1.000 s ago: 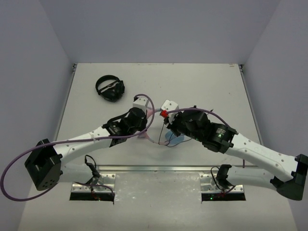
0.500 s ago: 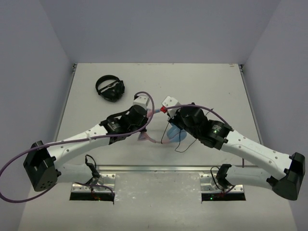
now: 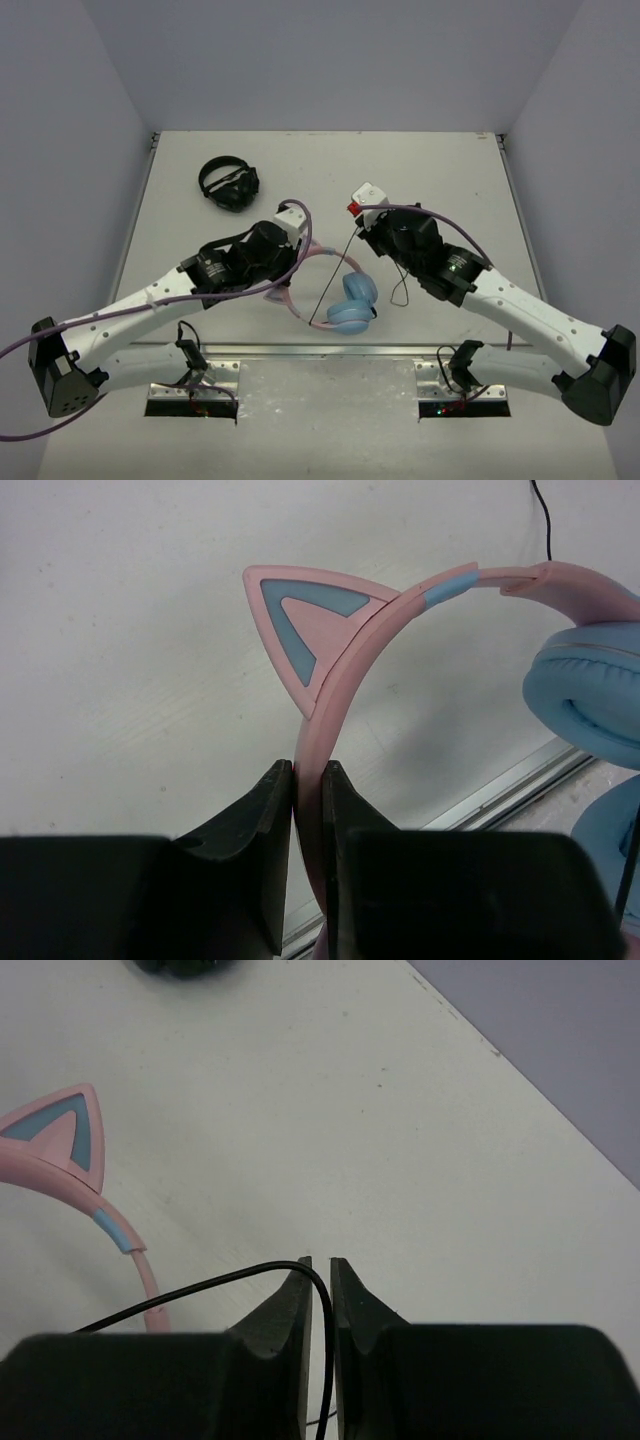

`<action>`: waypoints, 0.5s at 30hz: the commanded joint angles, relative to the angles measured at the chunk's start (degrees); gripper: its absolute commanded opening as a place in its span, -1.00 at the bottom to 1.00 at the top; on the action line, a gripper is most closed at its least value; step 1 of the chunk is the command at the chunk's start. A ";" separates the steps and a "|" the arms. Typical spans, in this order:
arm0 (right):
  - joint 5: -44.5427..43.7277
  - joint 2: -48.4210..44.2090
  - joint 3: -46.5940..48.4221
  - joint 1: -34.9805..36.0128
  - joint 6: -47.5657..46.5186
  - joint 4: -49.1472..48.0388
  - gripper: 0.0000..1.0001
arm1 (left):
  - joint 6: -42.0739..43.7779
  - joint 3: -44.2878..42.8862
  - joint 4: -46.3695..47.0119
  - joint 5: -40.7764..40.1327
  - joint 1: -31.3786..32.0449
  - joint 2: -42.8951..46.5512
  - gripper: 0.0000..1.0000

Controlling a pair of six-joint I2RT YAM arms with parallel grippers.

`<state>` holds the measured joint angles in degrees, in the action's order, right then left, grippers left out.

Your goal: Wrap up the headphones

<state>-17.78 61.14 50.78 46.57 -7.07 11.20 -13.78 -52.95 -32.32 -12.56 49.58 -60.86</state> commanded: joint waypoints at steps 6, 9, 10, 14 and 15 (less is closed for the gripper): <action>-0.94 1.96 -2.44 -1.57 2.41 -8.29 -0.97 | 3.15 -2.42 -1.44 5.44 1.04 3.55 -0.99; -0.85 1.70 -3.85 -2.79 3.55 -9.96 -0.97 | 3.50 -2.51 -1.08 6.92 1.04 5.74 -0.99; -0.33 1.78 -4.11 -4.10 3.99 -10.41 -0.97 | 3.50 -2.60 -1.00 7.28 1.04 6.36 -0.99; 3.79 2.13 -4.55 -7.54 6.62 -10.85 -0.97 | 3.76 -3.65 -0.91 10.09 1.04 9.17 -0.99; 4.76 2.31 -4.55 -7.98 6.63 -10.85 -0.97 | 3.85 -4.00 -0.56 10.70 1.04 9.62 -0.99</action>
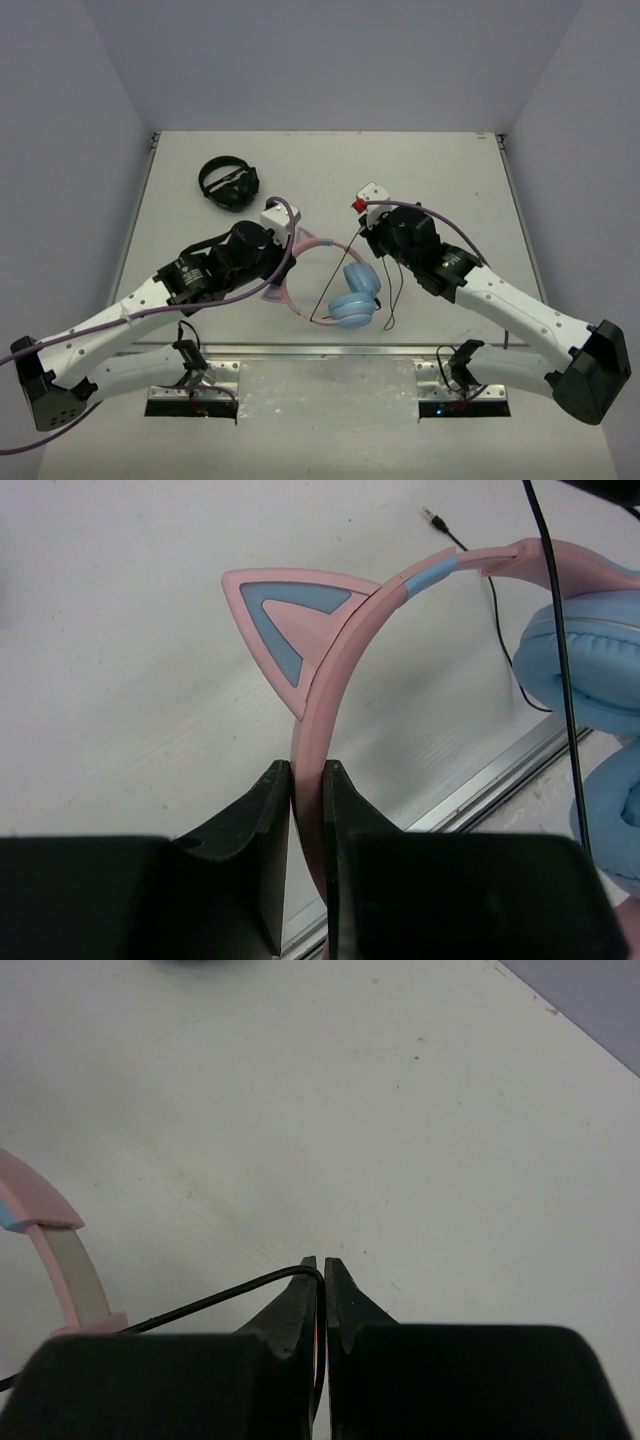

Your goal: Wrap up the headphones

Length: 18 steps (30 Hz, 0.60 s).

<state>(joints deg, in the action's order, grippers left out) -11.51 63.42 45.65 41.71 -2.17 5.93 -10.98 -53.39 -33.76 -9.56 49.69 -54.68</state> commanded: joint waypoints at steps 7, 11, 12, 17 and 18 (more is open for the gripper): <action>11.67 -1.62 -4.50 -3.48 5.42 -12.07 -0.97 | -0.26 -7.96 3.34 5.71 0.93 5.80 -0.99; 16.69 -3.04 -6.89 -3.48 7.18 -15.77 -0.97 | -0.88 -11.47 4.76 4.38 0.93 5.99 -0.99; 17.13 -3.04 -6.98 -3.48 7.36 -15.86 -0.97 | -1.14 -13.39 4.41 3.25 0.93 5.72 -0.99; 18.27 -3.91 -9.61 -3.57 9.99 -19.02 -0.97 | -6.15 -15.26 8.25 -7.57 0.93 7.21 -0.99; 19.41 -4.53 -11.18 -3.57 11.56 -20.16 -0.97 | -6.94 -15.26 9.23 -7.84 0.93 7.91 -0.99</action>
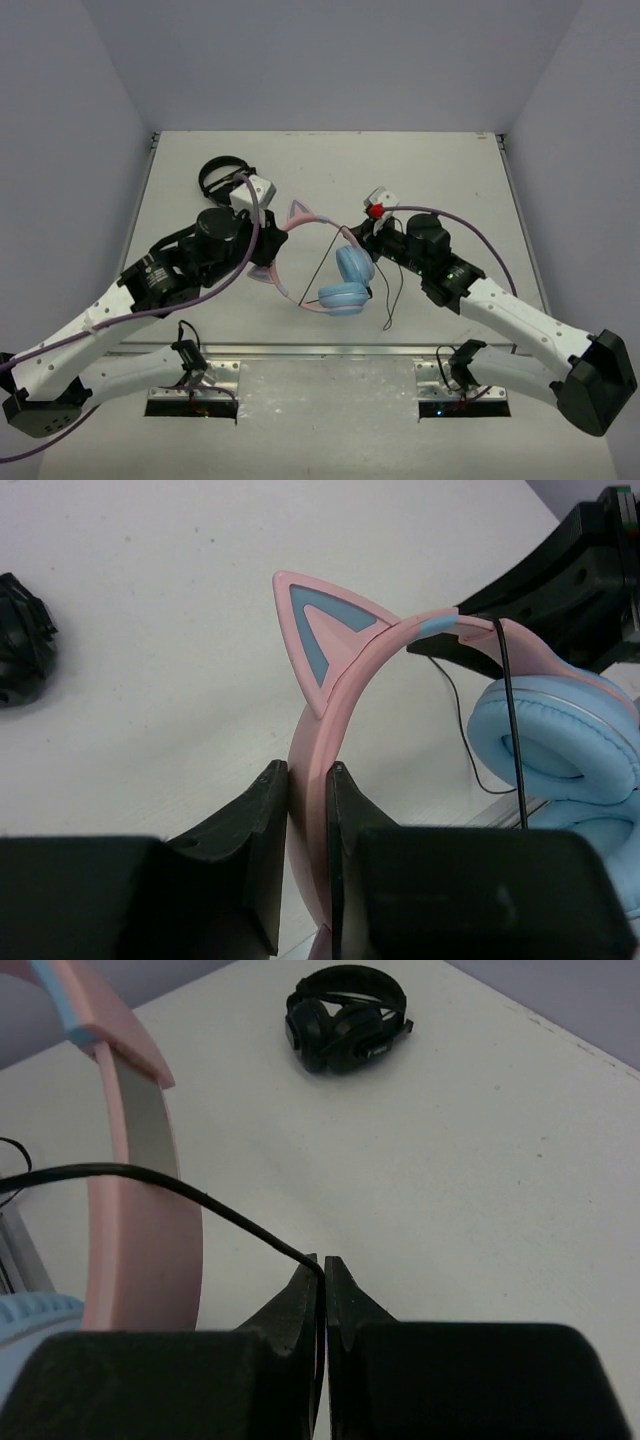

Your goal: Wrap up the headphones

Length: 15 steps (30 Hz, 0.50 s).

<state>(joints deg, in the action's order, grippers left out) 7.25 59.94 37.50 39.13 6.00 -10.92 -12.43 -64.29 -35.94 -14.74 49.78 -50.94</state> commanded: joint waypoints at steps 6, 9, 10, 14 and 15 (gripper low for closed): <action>14.71 -1.23 -9.28 -0.99 11.47 -20.17 -0.62 | -5.68 -6.63 15.55 0.76 0.85 4.10 -0.99; 20.51 1.57 -9.64 -0.90 16.04 -27.30 -0.52 | -5.24 -9.35 15.29 2.52 0.76 2.34 -0.99; 21.57 2.80 -9.46 -0.90 17.45 -30.62 -0.53 | -5.33 -9.88 15.46 2.70 0.84 2.16 -0.99; 27.02 11.57 -10.42 -0.82 24.75 -42.40 -0.64 | -6.64 -10.94 18.36 0.42 0.85 1.90 -0.99; 27.47 13.17 -11.47 -0.81 27.72 -48.26 -0.69 | -7.43 -11.20 18.54 -0.37 0.85 1.55 -0.99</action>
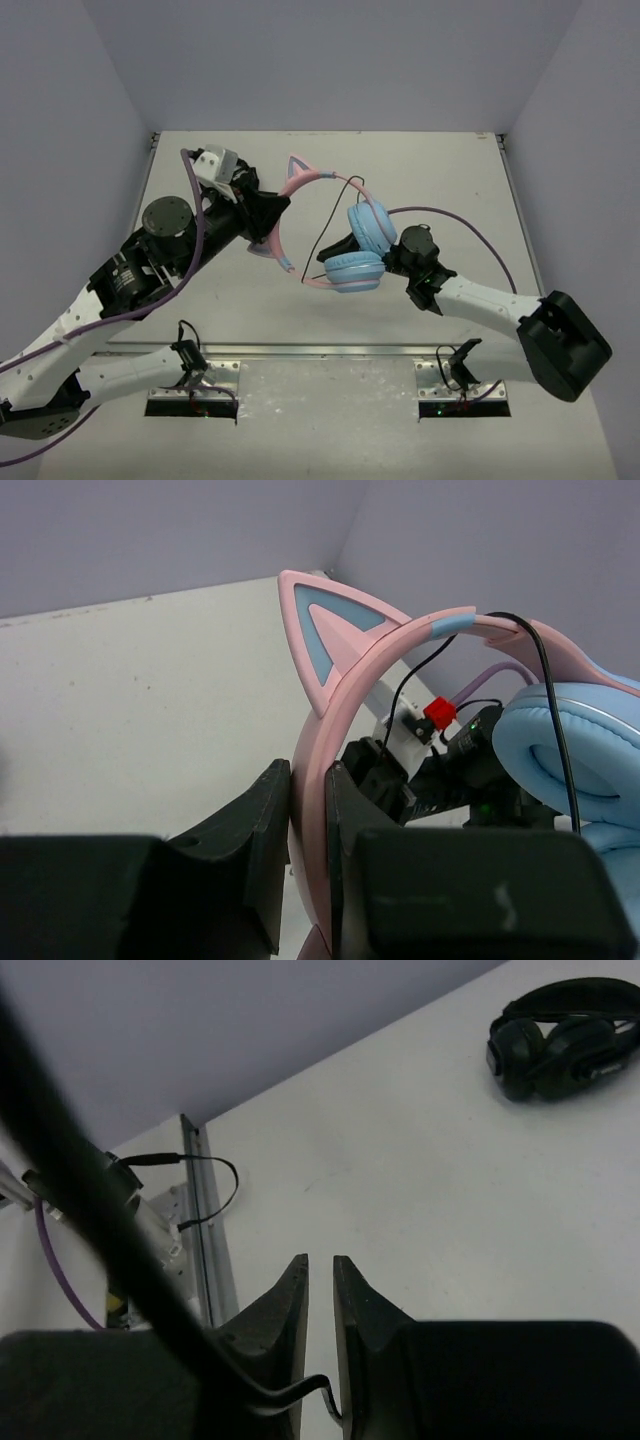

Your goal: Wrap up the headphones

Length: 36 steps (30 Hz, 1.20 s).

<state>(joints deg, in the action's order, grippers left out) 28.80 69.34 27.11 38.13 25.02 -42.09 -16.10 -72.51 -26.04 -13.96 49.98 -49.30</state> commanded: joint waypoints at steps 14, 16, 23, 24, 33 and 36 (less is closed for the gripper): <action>6.45 22.50 -5.31 5.99 19.89 -41.39 -0.70 | -15.28 -15.20 4.51 -32.08 0.65 -8.26 -0.99; 6.10 24.08 -6.71 7.48 20.95 -44.29 -0.81 | -16.50 -15.38 4.42 -38.57 0.56 -9.41 -0.99; 1.62 20.93 -11.73 13.02 18.76 -39.77 -0.97 | -15.37 -18.89 3.28 -53.07 0.30 -15.90 -0.99; 0.83 19.53 -12.17 14.42 17.97 -37.13 -0.98 | -14.58 -18.98 4.24 -53.97 0.04 -16.79 -0.99; -14.29 -6.32 -5.49 26.02 -1.19 9.65 -0.97 | -18.70 -17.75 1.34 -47.14 -14.47 -23.91 -0.99; -17.11 -10.62 0.12 28.23 -3.83 22.63 -0.97 | -18.88 -15.47 3.10 -45.99 -18.15 -24.79 -0.99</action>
<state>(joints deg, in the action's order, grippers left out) 17.26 61.82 22.26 64.90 27.88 -36.27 -30.81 -87.88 -28.91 -61.01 34.59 -75.44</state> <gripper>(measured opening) 0.013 0.143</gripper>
